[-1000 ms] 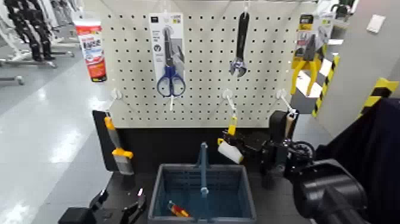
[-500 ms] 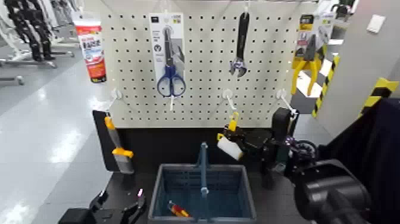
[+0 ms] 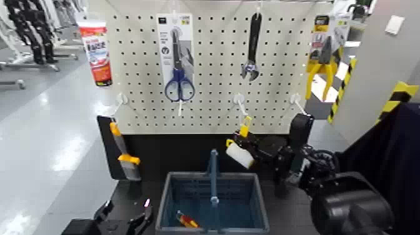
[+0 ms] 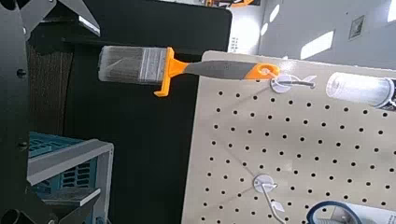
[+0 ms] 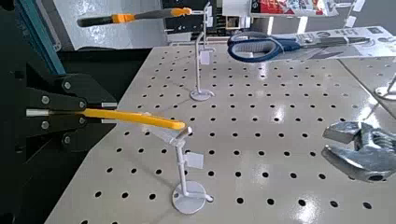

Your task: Put the yellow roller into the crate.

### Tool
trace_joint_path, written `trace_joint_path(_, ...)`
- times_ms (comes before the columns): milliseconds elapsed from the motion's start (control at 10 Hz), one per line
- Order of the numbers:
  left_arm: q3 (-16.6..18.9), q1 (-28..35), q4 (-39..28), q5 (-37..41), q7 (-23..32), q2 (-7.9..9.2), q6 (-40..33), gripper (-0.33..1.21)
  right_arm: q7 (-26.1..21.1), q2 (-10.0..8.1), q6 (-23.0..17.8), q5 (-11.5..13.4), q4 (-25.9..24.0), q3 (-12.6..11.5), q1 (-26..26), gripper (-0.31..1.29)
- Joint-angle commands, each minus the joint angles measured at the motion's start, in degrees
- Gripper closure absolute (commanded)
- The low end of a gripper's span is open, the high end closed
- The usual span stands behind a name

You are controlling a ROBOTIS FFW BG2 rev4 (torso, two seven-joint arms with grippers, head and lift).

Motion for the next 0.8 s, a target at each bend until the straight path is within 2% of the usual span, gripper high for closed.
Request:
trace_joint_path(100,0.0,-0.1,0.2,0.0,0.0,0.09,-0.1,0.11,0.0,0.51,0.4,-0.1,-3.4,-0.8,2.2,1.27)
trace_joint_path(500,-0.1,-0.1,0.4,0.0,0.0,0.09,0.0,0.11,0.0,0.86,2.9,-0.2,-11.9,-3.3,5.8,1.27)
trace_joint_path(800,-0.3,-0.1,0.5,0.0,0.0,0.09,0.0,0.11,0.5,1.39,8.2,-0.3,-17.7,-6.0,10.1,1.27)
